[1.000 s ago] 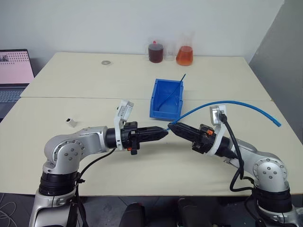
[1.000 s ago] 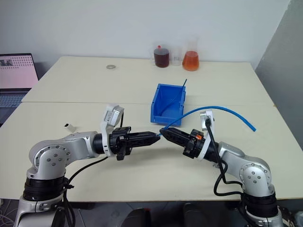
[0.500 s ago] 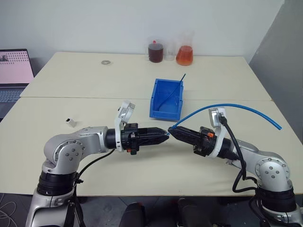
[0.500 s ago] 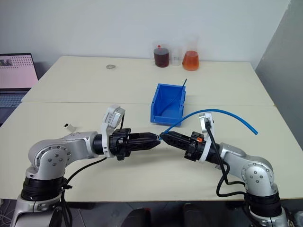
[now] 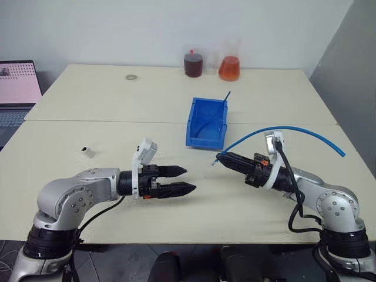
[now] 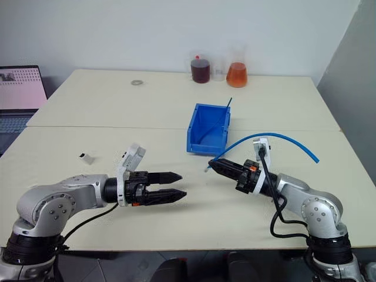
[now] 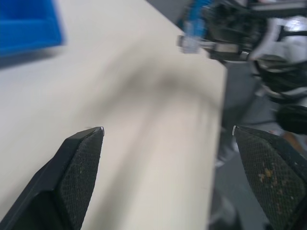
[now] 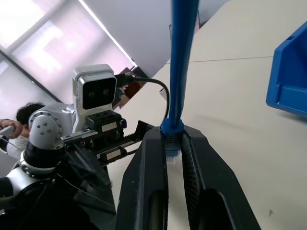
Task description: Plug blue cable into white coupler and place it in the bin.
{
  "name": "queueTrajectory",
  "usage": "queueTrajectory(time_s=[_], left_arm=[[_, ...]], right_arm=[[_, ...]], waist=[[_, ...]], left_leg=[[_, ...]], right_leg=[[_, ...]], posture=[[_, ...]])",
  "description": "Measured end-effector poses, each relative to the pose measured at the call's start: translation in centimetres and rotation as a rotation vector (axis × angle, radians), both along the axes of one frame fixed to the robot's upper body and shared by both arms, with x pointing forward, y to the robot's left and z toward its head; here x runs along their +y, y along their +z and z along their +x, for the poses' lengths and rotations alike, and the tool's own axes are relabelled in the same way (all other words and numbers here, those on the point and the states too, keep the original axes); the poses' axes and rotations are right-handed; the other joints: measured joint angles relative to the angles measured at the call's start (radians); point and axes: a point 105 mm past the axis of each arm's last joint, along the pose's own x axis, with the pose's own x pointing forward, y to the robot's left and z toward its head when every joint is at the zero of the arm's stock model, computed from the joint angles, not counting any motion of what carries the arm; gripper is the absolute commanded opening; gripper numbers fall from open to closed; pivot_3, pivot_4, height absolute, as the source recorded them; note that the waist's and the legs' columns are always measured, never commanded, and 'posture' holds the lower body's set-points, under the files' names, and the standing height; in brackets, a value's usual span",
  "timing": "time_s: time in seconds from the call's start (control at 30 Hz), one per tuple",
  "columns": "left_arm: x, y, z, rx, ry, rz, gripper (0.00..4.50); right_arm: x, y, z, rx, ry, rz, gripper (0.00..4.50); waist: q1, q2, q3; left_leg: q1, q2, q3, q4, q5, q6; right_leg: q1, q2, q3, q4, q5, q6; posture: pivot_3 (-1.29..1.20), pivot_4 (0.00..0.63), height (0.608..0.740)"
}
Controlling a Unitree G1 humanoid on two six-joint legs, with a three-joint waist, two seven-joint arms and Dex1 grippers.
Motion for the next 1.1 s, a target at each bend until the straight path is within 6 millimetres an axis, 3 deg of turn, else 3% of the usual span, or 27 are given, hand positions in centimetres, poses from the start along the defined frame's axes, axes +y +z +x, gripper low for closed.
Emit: queueTrajectory(time_s=[0.13,0.37,0.8,1.1], left_arm=[[2.1,-1.4,2.2,-0.146,0.271,0.107,4.5],[6.4,-4.2,2.3,-0.227,0.74,0.2,4.5],[11.7,-3.9,3.0,-0.268,1.433,0.222,4.5],[13.2,-3.9,3.9,-0.219,1.595,0.208,4.5]], right_arm=[[0.0,-0.7,0.1,-0.022,-0.002,-0.05,0.13],[-0.3,-1.4,0.3,-0.058,-0.019,-0.103,0.13],[0.2,-1.6,0.8,-0.078,0.016,-0.118,0.13],[0.2,-1.6,0.9,-0.087,0.024,-0.132,0.13]], waist=[[0.001,0.0,0.0],[0.001,0.0,0.0],[0.004,-0.002,-0.001],[0.004,-0.002,-0.001]], left_leg=[[0.0,0.001,0.0,0.0,0.0,0.0],[-0.001,0.001,0.0,0.0,0.0,0.0],[-0.001,-0.001,0.001,0.001,0.0,0.0],[-0.001,-0.001,0.001,0.001,0.0,0.0]], right_leg=[[0.0,-0.001,0.002,-0.001,0.0,0.0],[-0.002,-0.004,0.002,0.0,0.0,0.001],[0.0,-0.002,0.0,0.0,0.002,0.003],[0.001,-0.002,0.0,-0.001,0.002,0.003]], posture=[[0.0,0.15,0.74],[0.0,0.15,0.74],[0.0,0.15,0.74],[0.0,0.15,0.74]])
